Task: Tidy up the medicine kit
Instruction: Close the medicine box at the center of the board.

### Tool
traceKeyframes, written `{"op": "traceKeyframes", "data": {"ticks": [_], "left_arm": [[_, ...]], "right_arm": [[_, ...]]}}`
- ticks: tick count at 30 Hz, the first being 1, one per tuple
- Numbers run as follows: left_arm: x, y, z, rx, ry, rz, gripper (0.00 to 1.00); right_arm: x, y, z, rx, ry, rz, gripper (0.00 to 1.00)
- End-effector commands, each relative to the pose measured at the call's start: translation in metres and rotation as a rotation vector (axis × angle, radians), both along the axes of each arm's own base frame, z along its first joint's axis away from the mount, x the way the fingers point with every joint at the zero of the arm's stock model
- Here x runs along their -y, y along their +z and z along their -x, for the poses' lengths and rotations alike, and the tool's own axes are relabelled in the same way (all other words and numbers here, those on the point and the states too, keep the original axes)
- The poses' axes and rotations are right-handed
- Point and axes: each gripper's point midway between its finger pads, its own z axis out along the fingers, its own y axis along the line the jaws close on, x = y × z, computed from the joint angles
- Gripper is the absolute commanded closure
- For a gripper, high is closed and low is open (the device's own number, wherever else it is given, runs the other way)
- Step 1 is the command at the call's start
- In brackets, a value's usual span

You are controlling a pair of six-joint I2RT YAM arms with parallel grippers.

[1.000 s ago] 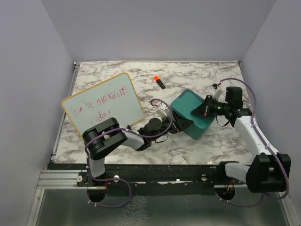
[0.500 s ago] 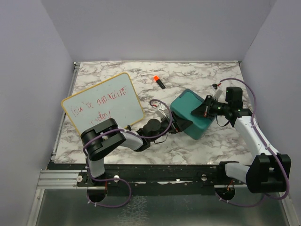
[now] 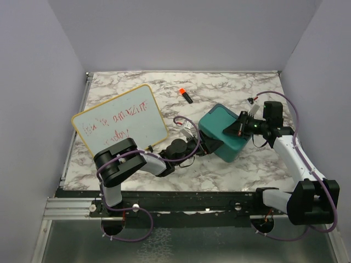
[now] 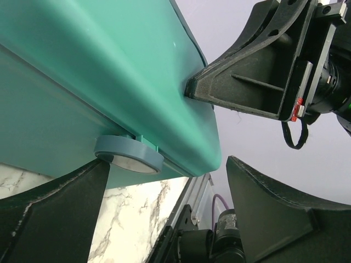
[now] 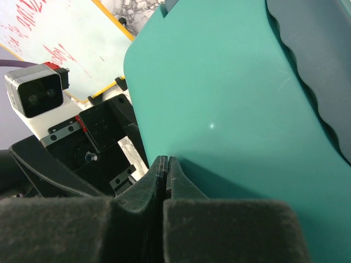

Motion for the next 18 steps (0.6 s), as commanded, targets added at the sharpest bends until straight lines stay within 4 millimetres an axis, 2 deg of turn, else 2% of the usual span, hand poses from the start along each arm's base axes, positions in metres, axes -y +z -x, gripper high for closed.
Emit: {"op": "traceKeyframes", "data": {"ticks": [1, 7, 9, 13, 18], "left_arm": [[-0.004, 0.046, -0.003, 0.083, 0.032, 0.117, 0.14], [-0.006, 0.013, -0.006, -0.060, 0.062, 0.105, 0.22], [-0.006, 0.009, -0.007, -0.069, 0.069, 0.101, 0.24], [-0.007, 0.009, -0.011, -0.076, 0.084, 0.101, 0.36], [-0.010, -0.003, -0.016, -0.121, 0.125, 0.071, 0.39]], "right_arm": [[0.004, -0.026, 0.016, -0.101, -0.014, 0.044, 0.99], [0.003, -0.027, 0.017, -0.100, -0.014, 0.043, 0.99], [0.003, -0.027, 0.017, -0.101, -0.014, 0.041, 0.99], [0.004, -0.028, 0.018, -0.100, -0.016, 0.043, 0.99], [0.003, -0.028, 0.018, -0.101, -0.018, 0.039, 0.99]]}}
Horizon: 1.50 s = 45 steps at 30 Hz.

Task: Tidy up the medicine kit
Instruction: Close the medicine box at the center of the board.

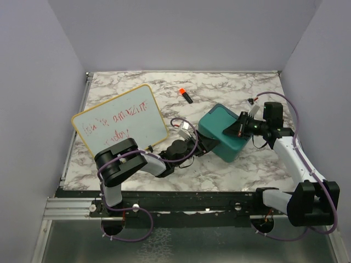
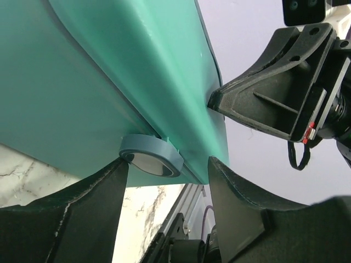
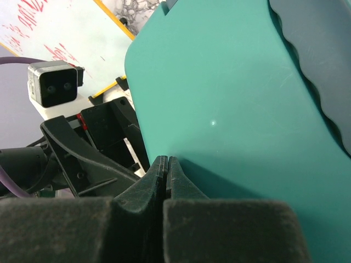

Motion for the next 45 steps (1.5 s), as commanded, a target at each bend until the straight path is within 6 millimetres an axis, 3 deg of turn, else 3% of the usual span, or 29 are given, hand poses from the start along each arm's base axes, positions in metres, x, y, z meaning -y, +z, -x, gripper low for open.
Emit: {"op": "traceKeyframes", "data": {"ticks": [1, 13, 18, 45], "left_arm": [[-0.006, 0.006, -0.011, -0.025, 0.077, 0.038, 0.39], [-0.011, 0.007, -0.010, -0.026, 0.085, 0.039, 0.65], [-0.011, 0.018, -0.009, -0.001, 0.077, 0.051, 0.73], [-0.014, 0.040, -0.008, 0.038, 0.083, 0.081, 0.73]], "right_arm": [[0.003, -0.027, 0.016, -0.106, -0.016, 0.042, 0.99], [0.004, -0.031, 0.017, -0.113, -0.019, 0.044, 0.99], [0.004, -0.033, 0.017, -0.118, -0.020, 0.042, 0.99], [0.004, -0.042, 0.017, -0.135, -0.020, 0.050, 0.99]]}}
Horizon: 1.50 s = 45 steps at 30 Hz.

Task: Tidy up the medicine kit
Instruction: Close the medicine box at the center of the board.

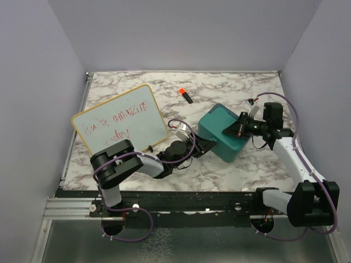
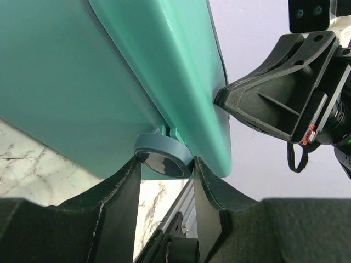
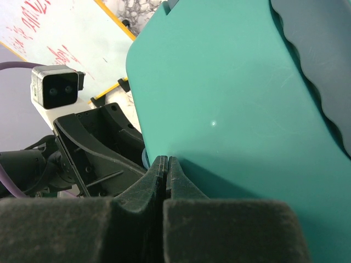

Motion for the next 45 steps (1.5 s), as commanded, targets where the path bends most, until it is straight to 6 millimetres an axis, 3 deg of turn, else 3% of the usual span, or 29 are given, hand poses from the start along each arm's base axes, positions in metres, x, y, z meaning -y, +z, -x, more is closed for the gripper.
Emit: {"op": "traceKeyframes", "data": {"ticks": [1, 11, 15, 33, 45], "left_arm": [[-0.004, 0.044, -0.008, 0.083, 0.046, 0.093, 0.73], [-0.003, 0.047, -0.009, 0.087, 0.049, 0.092, 0.72], [-0.001, 0.045, -0.008, 0.082, 0.042, 0.079, 0.63], [0.002, 0.050, -0.008, 0.108, 0.028, 0.057, 0.49], [0.001, 0.057, -0.007, 0.133, 0.022, 0.046, 0.47]], "right_arm": [[0.006, -0.041, 0.018, -0.138, -0.016, 0.063, 0.99], [0.006, -0.041, 0.018, -0.139, -0.014, 0.062, 0.99], [0.005, -0.041, 0.018, -0.138, -0.015, 0.062, 0.99], [0.005, -0.044, 0.019, -0.143, -0.012, 0.055, 0.99], [0.004, -0.045, 0.018, -0.143, -0.011, 0.054, 0.99]]}}
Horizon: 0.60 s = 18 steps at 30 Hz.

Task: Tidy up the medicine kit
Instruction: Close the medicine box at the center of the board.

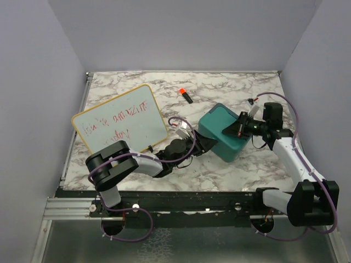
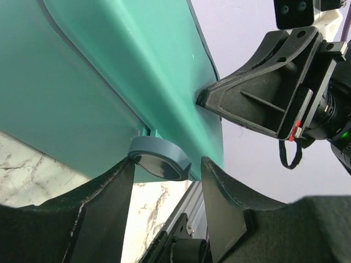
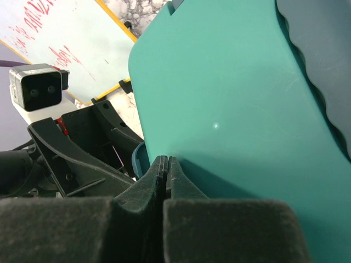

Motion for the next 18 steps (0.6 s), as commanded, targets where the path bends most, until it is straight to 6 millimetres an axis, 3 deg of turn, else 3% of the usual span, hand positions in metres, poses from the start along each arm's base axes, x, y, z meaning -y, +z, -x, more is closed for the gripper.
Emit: {"op": "traceKeyframes", "data": {"ticks": [1, 18], "left_arm": [[0.0020, 0.0457, -0.0053, 0.083, 0.022, 0.082, 0.47], [0.0015, 0.0438, -0.0025, 0.087, 0.022, 0.066, 0.49]], "right_arm": [[0.0053, -0.0441, 0.0201, -0.159, -0.018, 0.060, 0.99], [0.0048, -0.0432, 0.0198, -0.156, -0.019, 0.054, 0.99]]}}
